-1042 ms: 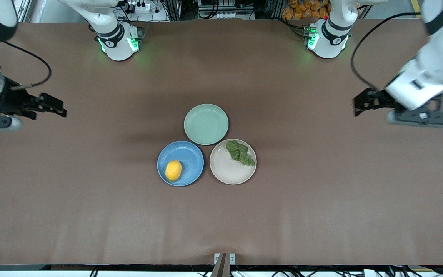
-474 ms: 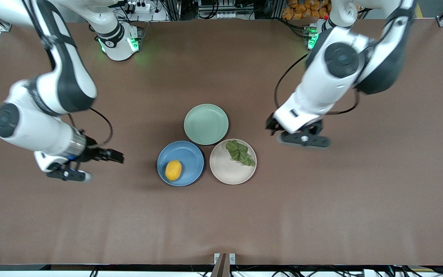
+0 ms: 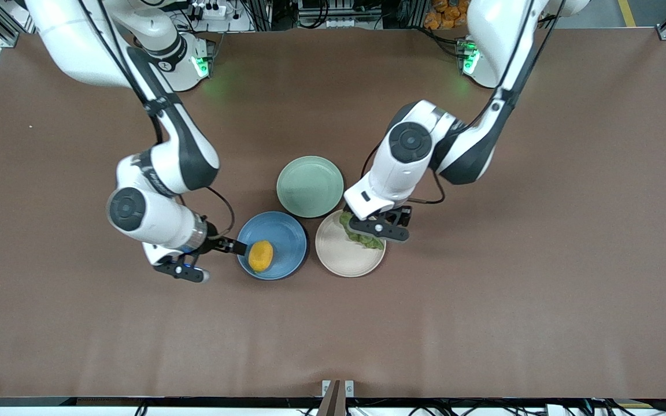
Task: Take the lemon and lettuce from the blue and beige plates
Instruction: 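Close the right gripper on the lemon while the left gripper grasps the lettuce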
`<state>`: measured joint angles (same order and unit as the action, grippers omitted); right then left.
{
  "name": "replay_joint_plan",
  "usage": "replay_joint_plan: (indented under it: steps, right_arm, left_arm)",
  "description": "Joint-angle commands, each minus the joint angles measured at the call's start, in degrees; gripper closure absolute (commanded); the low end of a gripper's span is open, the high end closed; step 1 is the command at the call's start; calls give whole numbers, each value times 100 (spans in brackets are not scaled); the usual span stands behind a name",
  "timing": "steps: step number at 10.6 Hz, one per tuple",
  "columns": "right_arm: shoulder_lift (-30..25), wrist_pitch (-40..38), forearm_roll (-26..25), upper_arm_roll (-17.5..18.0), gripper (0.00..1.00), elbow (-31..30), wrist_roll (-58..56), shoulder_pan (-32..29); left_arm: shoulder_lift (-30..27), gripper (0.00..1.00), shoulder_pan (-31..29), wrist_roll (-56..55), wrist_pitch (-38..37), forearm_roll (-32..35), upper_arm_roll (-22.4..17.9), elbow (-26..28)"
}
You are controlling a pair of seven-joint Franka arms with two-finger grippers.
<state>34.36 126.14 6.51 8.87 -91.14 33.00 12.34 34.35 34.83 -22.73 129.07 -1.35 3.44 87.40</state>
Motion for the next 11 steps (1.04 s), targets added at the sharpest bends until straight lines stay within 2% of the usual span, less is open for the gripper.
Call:
replay_joint_plan:
  steps: [1,3,6,7,9,10,11]
  right_arm:
    - [386,400,60,-8,0,131,225,198]
    - [607,683,113,-8,0,140,225,207]
    - [879,1094,157,-8,0,184,260,383]
    - [976,1245,331,0,0,201,321,401]
    - [1012,1246,421,-8,0,219,313,488]
    - [1029,1255,403,-17,5,193,312,506]
    - [1055,1246,412,-8,31,202,312,506]
  left_arm:
    - [386,0,121,-74,389,-41,-71,-127]
    - [650,0,269,-83,645,-40,-89,-118]
    - [862,0,288,-187,646,135,-89,-74]
    - [923,0,322,-258,646,135,-98,-74]
    - [968,0,323,-293,637,188,-98,-65]
    - [1003,0,323,-363,637,258,-98,-65]
    - [1047,0,332,-399,637,328,-98,-74]
